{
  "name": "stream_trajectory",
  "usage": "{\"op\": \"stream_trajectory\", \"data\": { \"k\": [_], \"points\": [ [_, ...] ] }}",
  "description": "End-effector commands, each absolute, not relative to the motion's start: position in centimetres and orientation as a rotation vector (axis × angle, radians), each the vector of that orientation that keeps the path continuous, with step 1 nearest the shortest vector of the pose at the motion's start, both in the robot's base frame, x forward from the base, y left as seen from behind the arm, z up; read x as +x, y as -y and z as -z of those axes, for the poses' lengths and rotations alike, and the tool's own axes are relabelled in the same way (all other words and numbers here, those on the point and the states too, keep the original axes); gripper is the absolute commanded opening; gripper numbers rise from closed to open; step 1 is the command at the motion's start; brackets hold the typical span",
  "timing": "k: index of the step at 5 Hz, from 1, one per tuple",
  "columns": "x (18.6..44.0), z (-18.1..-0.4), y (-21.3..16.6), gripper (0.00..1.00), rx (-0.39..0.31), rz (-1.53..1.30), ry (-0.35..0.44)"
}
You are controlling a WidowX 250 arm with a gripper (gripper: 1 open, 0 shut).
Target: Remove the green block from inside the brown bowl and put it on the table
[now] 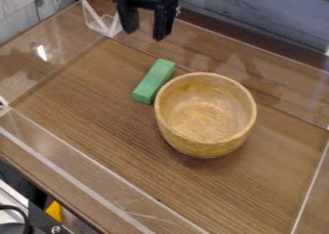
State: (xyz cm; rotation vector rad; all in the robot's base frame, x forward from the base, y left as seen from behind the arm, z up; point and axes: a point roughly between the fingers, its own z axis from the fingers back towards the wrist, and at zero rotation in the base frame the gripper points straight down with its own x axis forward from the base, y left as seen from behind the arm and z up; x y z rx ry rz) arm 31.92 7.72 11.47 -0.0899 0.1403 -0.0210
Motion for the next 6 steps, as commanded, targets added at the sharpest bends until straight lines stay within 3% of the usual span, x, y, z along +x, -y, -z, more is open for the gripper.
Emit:
{"op": "stream_trajectory", "data": {
  "k": [1,2,4,6],
  "points": [
    [32.1,-14.7,-7.4,1.0,-0.062,0.121,-0.058],
    [32.0,-15.2,-7.4,1.0,-0.063,0.19,-0.061],
    [30.5,-13.0,-6.0,1.0,-0.072,0.212,-0.065],
    [30.6,-12.0,-3.6,1.0,-0.07,0.152,-0.046]
  ]
}}
